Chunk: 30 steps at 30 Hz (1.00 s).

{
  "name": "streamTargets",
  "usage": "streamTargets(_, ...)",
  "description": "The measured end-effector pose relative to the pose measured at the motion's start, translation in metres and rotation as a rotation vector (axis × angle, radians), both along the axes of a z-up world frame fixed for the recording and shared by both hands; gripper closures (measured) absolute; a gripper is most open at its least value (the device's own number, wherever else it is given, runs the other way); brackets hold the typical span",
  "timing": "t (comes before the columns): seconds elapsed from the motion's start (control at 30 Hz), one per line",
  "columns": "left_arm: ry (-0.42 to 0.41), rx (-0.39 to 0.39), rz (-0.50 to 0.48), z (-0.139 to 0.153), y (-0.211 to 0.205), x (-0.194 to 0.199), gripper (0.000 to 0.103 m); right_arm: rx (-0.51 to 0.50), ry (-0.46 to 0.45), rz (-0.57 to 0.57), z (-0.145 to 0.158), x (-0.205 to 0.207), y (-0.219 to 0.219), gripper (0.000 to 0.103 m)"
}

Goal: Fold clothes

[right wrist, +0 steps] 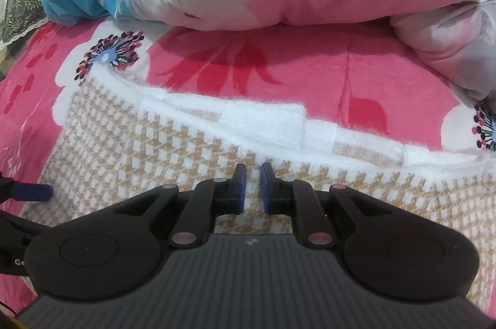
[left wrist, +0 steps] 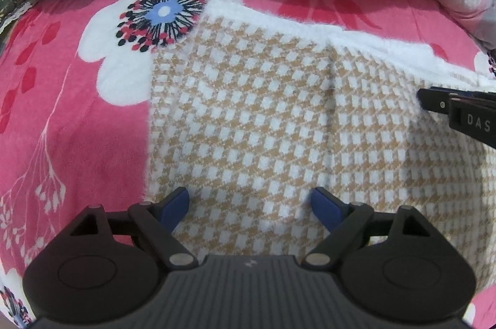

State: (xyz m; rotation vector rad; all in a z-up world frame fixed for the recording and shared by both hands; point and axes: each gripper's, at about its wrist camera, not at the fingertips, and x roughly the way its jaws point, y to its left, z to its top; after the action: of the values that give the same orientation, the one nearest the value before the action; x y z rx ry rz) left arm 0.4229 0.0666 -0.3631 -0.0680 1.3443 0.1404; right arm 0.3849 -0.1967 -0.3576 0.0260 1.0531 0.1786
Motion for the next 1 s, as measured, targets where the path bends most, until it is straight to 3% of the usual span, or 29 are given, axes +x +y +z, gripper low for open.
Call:
streamTargets(0.73,0.031,0.047,-0.007,0.0,-0.005,0.004,0.006,0.004,-0.017,-0.053,-0.001,-0.004,0.001,0.093)
streamTargets(1.0,-0.003,-0.011,-0.024,0.013,0.019,-0.023,0.005,-0.002,-0.024,-0.054,-0.001,-0.004,0.003,0.093)
